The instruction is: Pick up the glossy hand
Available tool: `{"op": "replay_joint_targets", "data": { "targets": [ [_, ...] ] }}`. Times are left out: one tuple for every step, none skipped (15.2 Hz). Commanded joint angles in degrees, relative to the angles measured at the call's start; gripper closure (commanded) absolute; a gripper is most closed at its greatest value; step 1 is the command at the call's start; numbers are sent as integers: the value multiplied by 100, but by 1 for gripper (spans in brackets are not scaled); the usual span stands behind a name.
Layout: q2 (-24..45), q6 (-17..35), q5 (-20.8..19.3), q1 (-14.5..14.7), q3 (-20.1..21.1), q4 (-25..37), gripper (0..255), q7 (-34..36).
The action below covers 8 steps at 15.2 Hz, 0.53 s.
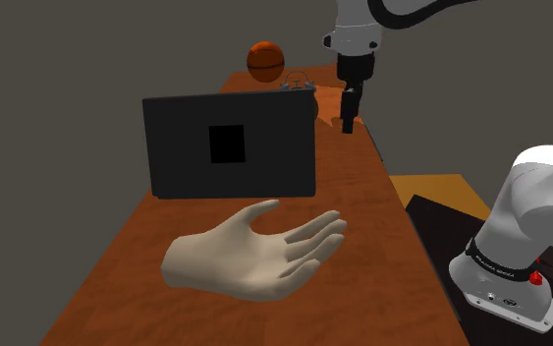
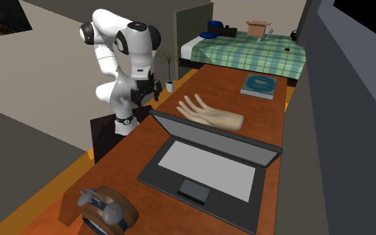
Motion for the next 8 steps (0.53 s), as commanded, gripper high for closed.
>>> {"op": "replay_joint_targets", "data": {
  "targets": [
    [347,14,-24,112,200,261,0,60],
    [527,20,-46,162,296,397,0,88],
    [707,22,-73,211,391,536,0,118],
    [889,21,-106,261,486,679,0,149],
    [1073,16,-143,311,580,825,0,182],
    [1258,7,-186,362,673,975,0,217],
    [1444,-6,-234,413,765,1129,0,253],
    [1633,-23,-287,466,856,1287,0,291]
  ]
}}
